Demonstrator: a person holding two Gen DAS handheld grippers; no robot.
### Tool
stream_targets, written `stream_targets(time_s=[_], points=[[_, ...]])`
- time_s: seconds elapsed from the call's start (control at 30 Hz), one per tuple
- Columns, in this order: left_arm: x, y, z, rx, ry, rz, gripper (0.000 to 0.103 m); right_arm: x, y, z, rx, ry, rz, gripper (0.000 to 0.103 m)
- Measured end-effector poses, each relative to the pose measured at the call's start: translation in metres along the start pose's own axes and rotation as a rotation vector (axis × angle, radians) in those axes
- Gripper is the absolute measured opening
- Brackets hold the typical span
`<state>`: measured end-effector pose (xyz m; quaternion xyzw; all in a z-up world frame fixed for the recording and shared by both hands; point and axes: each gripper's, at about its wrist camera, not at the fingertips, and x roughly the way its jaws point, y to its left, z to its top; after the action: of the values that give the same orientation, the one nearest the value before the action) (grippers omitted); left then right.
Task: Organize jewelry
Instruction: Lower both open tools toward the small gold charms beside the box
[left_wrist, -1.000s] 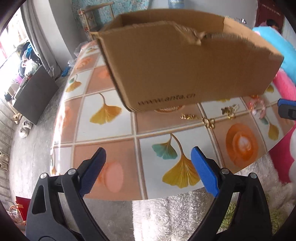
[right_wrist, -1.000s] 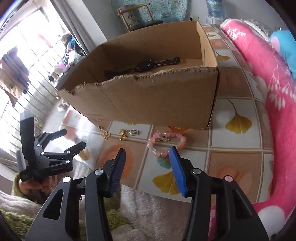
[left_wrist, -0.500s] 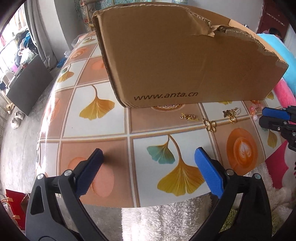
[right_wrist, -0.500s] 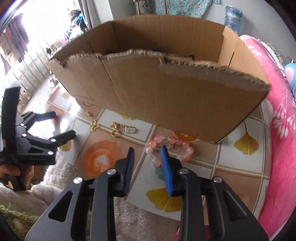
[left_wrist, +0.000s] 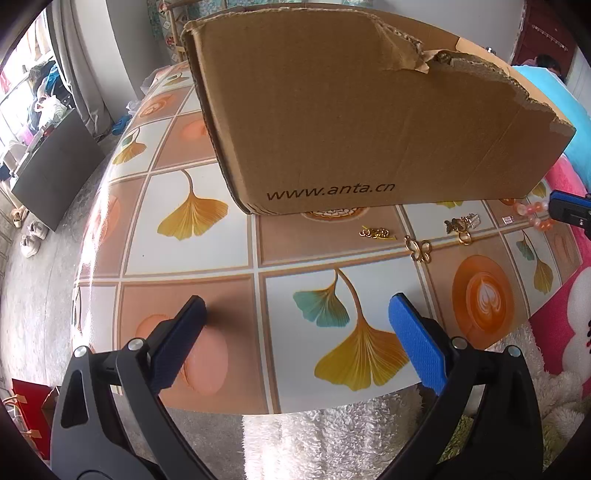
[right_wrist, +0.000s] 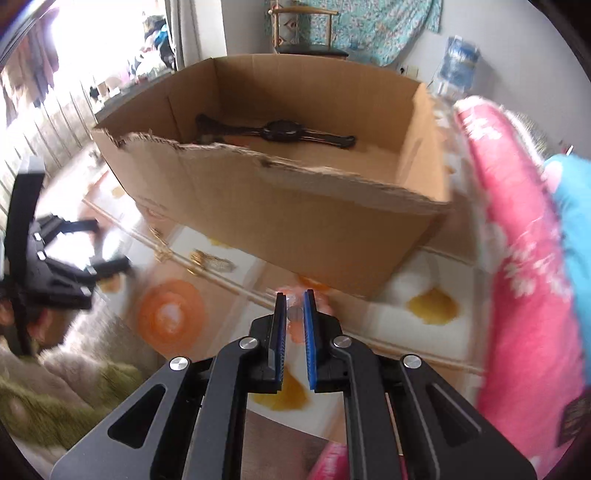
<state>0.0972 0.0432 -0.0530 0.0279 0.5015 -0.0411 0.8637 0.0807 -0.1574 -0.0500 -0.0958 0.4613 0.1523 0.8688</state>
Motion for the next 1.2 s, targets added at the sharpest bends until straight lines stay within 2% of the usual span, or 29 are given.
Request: stream_targets(time_s=[0.13,0.33,0.37,0.43,0.53,0.63,0.67,0.83,1.0,1.2], points=[[0.001,0.0,-0.001,-0.003,-0.003,0.0,0.096,0.007,-0.016,-0.013,-0.004,0.058,-0.02,0.009],[-0.001,0.0,-0.002,-0.003,-0.007,0.0,0.096,0.024,-0.013,-0.023,-0.013,0.107,-0.013,0.011],[-0.001,-0.001,-0.003,-0.003,-0.008,0.0,0.096,0.023,-0.012,-0.022,-0.019,0.111,-0.018,0.013],[0.0,0.0,-0.002,-0.004,-0.008,0.0,0.096,0.017,-0.01,-0.02,-0.018,0.107,-0.013,0.025],[-0.002,-0.001,-0.003,-0.003,-0.014,-0.001,0.096,-0.004,-0.001,-0.009,-0.022,0.015,0.068,0.035],[-0.003,-0.002,-0.002,-0.002,-0.014,-0.001,0.096,-0.006,0.003,0.005,0.042,-0.035,0.179,0.035],[-0.003,-0.002,-0.002,-0.002,-0.013,-0.001,0.096,-0.002,0.006,0.012,0.084,-0.046,0.242,0.035],[-0.002,-0.002,-0.002,-0.004,-0.011,0.001,0.096,0.016,0.016,0.041,0.156,-0.104,0.37,0.034],[-0.002,-0.002,-0.003,-0.001,-0.019,0.0,0.096,0.033,0.021,0.056,0.211,-0.104,0.424,0.028],[-0.002,-0.002,-0.003,0.015,-0.027,-0.009,0.096,0.035,0.023,0.049,0.264,-0.112,0.445,0.028]])
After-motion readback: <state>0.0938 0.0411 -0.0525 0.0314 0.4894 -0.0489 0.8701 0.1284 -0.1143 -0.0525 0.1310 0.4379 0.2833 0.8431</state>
